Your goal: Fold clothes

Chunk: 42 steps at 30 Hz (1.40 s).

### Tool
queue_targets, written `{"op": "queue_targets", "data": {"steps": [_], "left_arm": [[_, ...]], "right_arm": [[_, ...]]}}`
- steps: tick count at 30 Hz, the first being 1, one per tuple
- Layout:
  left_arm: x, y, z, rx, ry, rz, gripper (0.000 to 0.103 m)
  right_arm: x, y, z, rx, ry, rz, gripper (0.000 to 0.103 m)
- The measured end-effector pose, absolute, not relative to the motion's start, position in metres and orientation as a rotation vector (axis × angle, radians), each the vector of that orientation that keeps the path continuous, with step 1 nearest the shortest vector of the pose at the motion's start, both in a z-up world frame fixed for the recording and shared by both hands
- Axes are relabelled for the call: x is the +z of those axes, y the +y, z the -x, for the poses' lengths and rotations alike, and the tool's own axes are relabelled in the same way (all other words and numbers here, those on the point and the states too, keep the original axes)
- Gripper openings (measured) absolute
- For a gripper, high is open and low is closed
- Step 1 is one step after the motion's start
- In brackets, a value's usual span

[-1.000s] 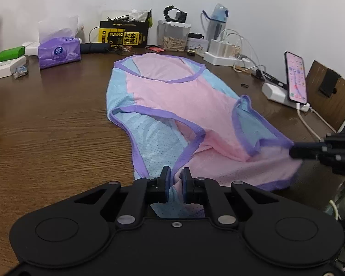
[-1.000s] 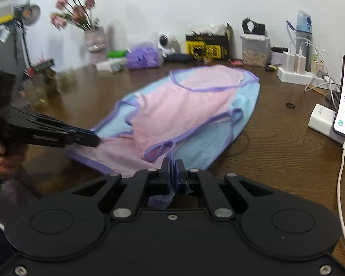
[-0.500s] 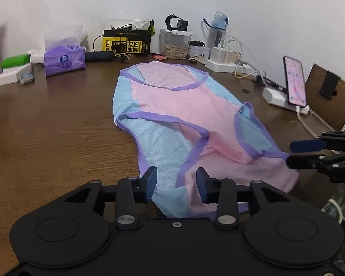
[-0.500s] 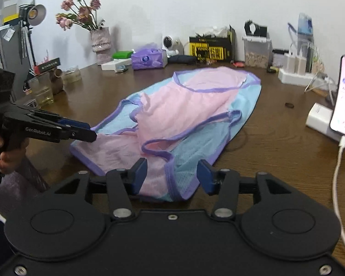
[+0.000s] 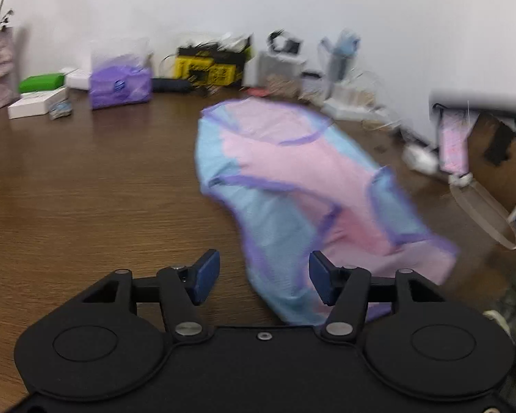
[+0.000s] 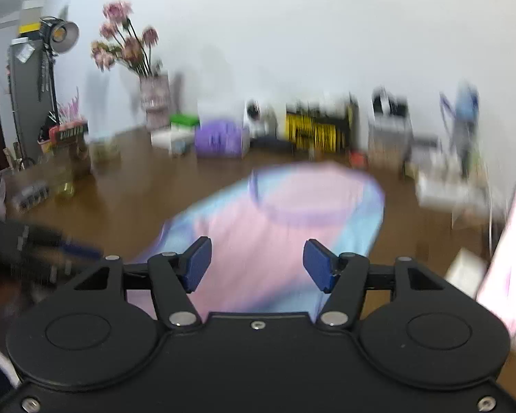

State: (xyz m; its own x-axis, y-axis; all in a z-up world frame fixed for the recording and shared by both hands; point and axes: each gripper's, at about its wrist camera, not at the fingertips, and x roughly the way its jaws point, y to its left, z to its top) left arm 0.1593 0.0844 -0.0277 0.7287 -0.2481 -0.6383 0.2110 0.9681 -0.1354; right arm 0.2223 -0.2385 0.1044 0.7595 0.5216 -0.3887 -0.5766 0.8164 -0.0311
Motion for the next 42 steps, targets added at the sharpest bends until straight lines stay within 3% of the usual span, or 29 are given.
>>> {"op": "queue_targets", "data": {"steps": [4, 10, 12, 17, 19, 20, 23, 32, 35, 37, 38, 42], "left_arm": [[-0.028, 0.080, -0.165, -0.300, 0.702, 0.047, 0.056], [-0.028, 0.084, -0.170, -0.342, 0.724, 0.077, 0.042], [-0.027, 0.087, -0.172, -0.348, 0.747, 0.099, 0.029], [-0.026, 0.086, -0.167, -0.398, 0.776, 0.106, 0.021], [-0.027, 0.087, -0.167, -0.406, 0.789, 0.135, 0.010], [-0.029, 0.088, -0.169, -0.412, 0.798, 0.163, 0.006], [-0.029, 0.088, -0.170, -0.425, 0.819, 0.200, 0.003], [0.000, 0.072, -0.169, -0.544, 0.750, 0.288, 0.002], [0.002, 0.048, -0.174, -0.570, 0.750, 0.304, 0.002], [-0.006, 0.037, -0.179, -0.564, 0.788, 0.318, 0.004], [-0.011, 0.031, -0.181, -0.561, 0.807, 0.325, 0.004], [-0.001, 0.059, -0.172, -0.614, 0.771, 0.347, 0.008]], "right_arm": [[0.110, -0.187, -0.297, 0.658, 0.424, 0.243, 0.071], [0.070, -0.106, -0.409, 0.721, 0.601, 0.282, 0.071], [0.053, -0.078, -0.434, 0.757, 0.655, 0.299, 0.070], [0.023, -0.034, -0.460, 0.744, 0.676, 0.367, 0.069], [0.015, -0.026, -0.466, 0.775, 0.698, 0.348, 0.052], [0.012, -0.024, -0.468, 0.779, 0.711, 0.338, 0.032], [0.004, -0.023, -0.468, 0.760, 0.708, 0.320, 0.006], [0.067, -0.106, -0.438, 0.686, 0.526, 0.193, 0.005], [0.063, -0.144, -0.456, 0.611, 0.573, 0.132, 0.006], [0.046, -0.155, -0.467, 0.581, 0.637, 0.123, 0.011], [0.035, -0.161, -0.472, 0.562, 0.674, 0.124, 0.024], [0.029, -0.178, -0.466, 0.598, 0.664, 0.097, 0.032]]}}
